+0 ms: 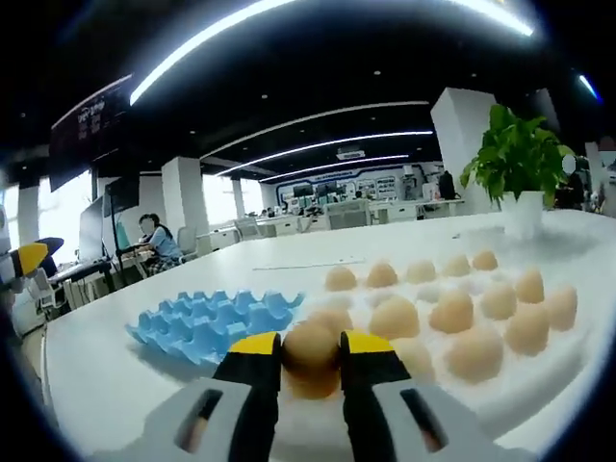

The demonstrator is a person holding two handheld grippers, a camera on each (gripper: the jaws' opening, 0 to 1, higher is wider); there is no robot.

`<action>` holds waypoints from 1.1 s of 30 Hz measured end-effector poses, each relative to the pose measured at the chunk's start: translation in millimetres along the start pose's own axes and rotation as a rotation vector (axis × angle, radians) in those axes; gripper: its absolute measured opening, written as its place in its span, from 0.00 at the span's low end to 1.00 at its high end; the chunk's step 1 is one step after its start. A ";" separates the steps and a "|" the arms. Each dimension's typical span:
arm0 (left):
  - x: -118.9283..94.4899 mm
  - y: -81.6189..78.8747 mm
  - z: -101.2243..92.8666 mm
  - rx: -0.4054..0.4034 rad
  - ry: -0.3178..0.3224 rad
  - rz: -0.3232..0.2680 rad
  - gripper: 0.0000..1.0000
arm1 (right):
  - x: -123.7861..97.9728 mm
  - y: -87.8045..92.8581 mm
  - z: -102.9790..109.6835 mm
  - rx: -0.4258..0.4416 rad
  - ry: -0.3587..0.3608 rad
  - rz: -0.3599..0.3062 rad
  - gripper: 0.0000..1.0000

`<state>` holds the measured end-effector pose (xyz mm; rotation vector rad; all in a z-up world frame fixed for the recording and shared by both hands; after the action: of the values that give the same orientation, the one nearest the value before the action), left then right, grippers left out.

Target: Pick up the eggs on the table and place them into the egg tray on the table

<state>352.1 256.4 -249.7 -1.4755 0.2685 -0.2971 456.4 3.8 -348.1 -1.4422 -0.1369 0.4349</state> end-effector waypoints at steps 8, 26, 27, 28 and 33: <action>10.4 11.4 -5.0 -0.019 0.026 0.035 0.47 | -5.6 -6.4 11.3 0.033 -0.036 -0.071 0.26; 5.4 10.8 -0.5 -0.003 0.005 0.029 0.47 | 8.4 2.1 17.1 0.041 -0.125 -0.085 0.27; 5.4 11.9 -1.0 0.002 0.006 0.035 0.47 | 8.7 3.7 16.2 0.028 -0.116 -0.077 0.28; 5.3 12.4 -1.3 0.007 0.005 0.037 0.47 | 8.7 4.5 15.6 0.020 -0.110 -0.074 0.28; 4.1 10.0 -1.5 0.032 -0.007 0.033 0.47 | 7.6 6.9 12.2 0.006 -0.094 -0.069 0.28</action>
<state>355.7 254.3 -259.9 -1.4385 0.2810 -0.2688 457.7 18.3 -354.4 -1.4075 -0.2598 0.4460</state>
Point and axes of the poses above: the point that each gripper's makers call its tool centre point, and the gripper's own axes: x roughly forward along the fingers, z roughly to its left, y roughly out of its underside, the point moved 1 cm from there along -x, roughly backward along the fingers, and after that the axes turned 4 degrees about z, right-handed, at the moved point
